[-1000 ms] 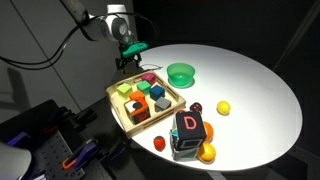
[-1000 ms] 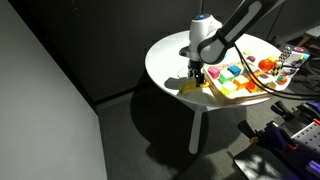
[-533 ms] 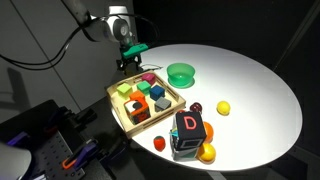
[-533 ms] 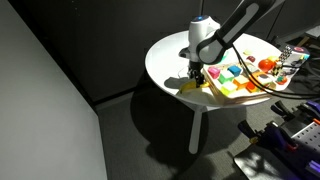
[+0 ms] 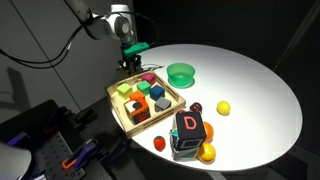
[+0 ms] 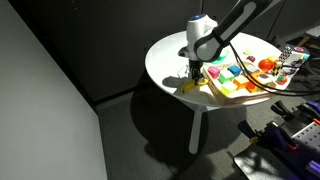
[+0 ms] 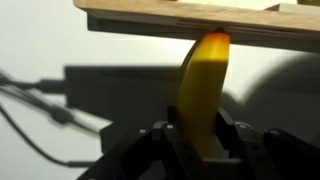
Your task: Put the banana in the box.
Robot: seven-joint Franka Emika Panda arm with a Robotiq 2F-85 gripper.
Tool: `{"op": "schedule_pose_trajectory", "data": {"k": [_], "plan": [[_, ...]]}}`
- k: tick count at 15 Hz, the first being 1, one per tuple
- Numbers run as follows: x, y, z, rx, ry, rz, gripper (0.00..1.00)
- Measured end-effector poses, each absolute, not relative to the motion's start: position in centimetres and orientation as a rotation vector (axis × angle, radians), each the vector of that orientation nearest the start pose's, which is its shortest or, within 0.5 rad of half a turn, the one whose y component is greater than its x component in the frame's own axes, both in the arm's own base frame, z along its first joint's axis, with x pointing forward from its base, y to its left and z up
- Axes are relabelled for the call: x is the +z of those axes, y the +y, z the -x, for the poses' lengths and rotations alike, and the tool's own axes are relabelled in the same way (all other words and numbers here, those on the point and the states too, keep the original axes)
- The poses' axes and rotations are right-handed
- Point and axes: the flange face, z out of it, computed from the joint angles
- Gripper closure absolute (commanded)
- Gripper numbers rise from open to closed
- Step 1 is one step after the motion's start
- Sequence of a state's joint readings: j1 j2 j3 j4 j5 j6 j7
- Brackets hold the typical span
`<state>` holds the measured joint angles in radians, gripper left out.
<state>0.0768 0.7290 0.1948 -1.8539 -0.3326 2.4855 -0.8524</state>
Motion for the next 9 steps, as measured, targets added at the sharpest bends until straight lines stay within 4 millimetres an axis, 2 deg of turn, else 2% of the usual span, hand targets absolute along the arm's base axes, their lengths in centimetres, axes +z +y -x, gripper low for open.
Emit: {"op": "schedule_pose_trajectory", "data": {"k": [9], "plan": [[14.9,17.9,-61.6,0.147,-2.008,2.489,0.85]]}}
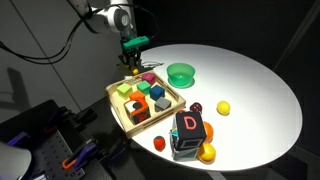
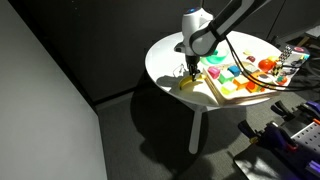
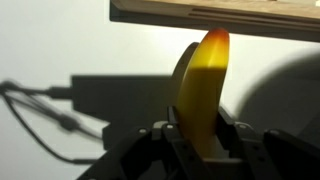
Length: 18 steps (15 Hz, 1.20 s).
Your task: Put the banana in the box.
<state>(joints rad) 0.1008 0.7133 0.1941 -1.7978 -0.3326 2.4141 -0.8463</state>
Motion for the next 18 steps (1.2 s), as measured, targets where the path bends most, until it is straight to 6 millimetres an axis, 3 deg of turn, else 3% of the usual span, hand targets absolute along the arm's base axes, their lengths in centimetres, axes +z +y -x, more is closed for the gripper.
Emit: {"op": "schedule_pose_trajectory", "data": {"k": [8,18], "plan": [[18.5,18.7,-62.0,0.142,-1.976,2.566,0.85],[22.2,17.7,-60.7,0.282,-1.655,2.839,0.85]]}}
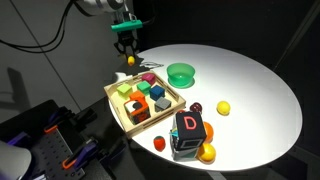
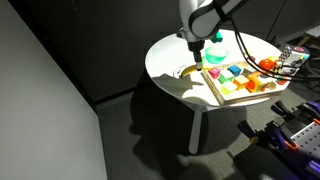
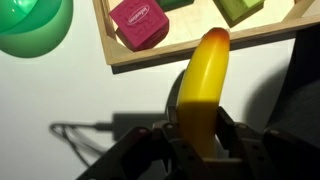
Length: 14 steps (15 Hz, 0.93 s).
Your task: Put the banana in the box.
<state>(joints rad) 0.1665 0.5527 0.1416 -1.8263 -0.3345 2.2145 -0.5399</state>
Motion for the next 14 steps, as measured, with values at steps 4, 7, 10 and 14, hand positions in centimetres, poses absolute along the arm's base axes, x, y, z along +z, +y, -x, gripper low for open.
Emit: {"op": "schedule_pose_trajectory", "data": {"k": [4,7,10,14], "plan": [[23.2,16.4,-59.6,0.264,-1.548,2.907,0.85],[23.9,14.6,-58.6,0.204,-1.404,2.971,0.85],[24.3,12.1,-57.6,0.153,-1.242,3.029,0.85],[24.4,8.4,-56.5,0.104,-1.005,3.082,0.85]]}}
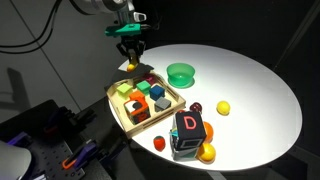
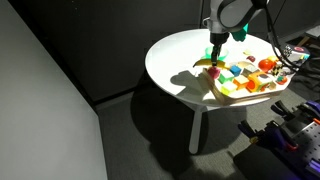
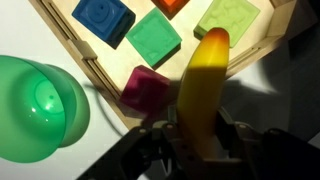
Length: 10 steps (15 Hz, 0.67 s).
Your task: Put the banana in the box.
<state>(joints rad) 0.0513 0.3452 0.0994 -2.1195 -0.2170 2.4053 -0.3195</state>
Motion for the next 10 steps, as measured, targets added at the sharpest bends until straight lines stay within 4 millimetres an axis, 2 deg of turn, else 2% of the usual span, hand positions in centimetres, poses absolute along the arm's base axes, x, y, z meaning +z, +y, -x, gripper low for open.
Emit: {"op": "schedule_pose_trajectory", "data": {"k": [5,10], "plan": [[24.0,4.0,-54.7,0.028,-0.666,3.124,0.85],[23.1,0.7,-52.3,0.002,-0.383,3.140,0.85]]}}
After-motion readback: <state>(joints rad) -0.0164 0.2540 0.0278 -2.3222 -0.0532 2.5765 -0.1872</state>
